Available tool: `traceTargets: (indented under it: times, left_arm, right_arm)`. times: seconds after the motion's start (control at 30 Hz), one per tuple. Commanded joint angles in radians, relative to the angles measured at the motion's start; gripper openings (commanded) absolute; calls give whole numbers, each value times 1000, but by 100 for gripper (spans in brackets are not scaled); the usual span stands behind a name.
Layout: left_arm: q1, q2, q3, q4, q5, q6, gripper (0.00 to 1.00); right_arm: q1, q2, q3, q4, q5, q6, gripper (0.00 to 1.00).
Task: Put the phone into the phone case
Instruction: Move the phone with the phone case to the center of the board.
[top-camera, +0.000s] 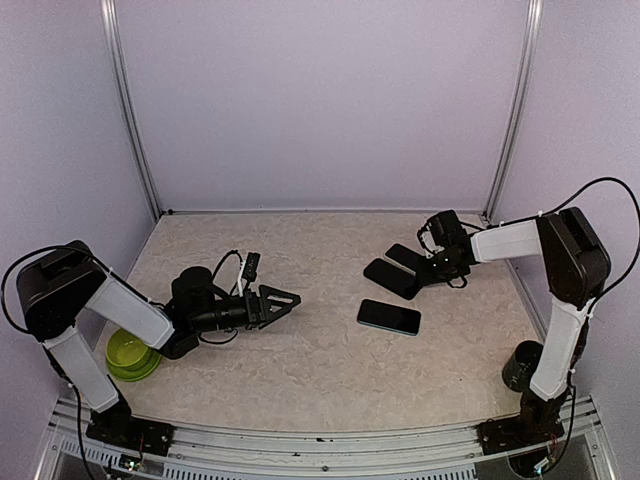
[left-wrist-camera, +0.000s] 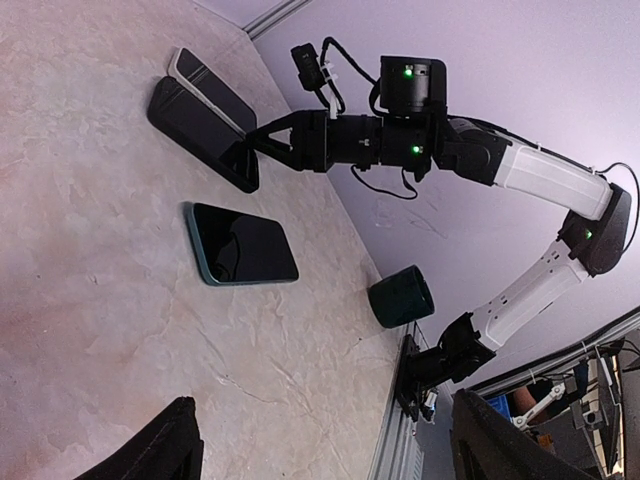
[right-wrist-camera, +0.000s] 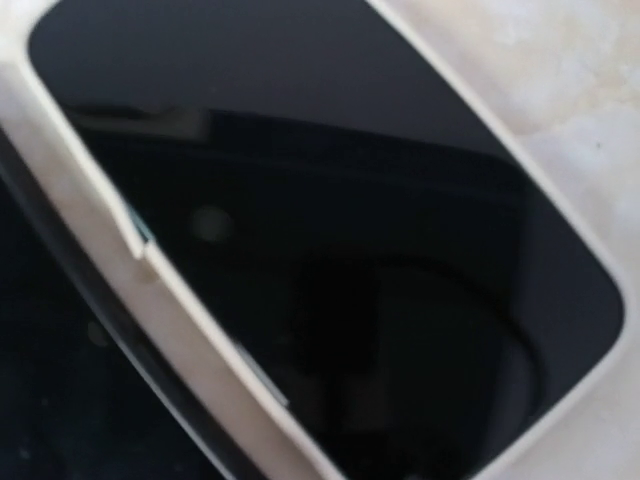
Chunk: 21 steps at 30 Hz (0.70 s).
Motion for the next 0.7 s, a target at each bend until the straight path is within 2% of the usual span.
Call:
traceTargets:
  times: [0.0,0.13,0.23,0.43,0.67]
  left_arm:
    - [7,-20,6,-3,-9,14,83]
    - [5,-15,19,-10,-8,12,83]
    - [2,-7,31,-18,-5,12,83]
    - [0,-19,42,-43,-13,21,83]
    - [-3,-14,43,-43,-11,21,83]
  right_arm:
    - [11,40,1,-68,37,-27,33]
    - [29,62,3,-98,87,-49,29]
    - [33,41,-2,-102,59,-53,28]
    - [35,-14,-40,-97,-19,-42,28]
    - [45,-15,-65,-110,33,-37,29]
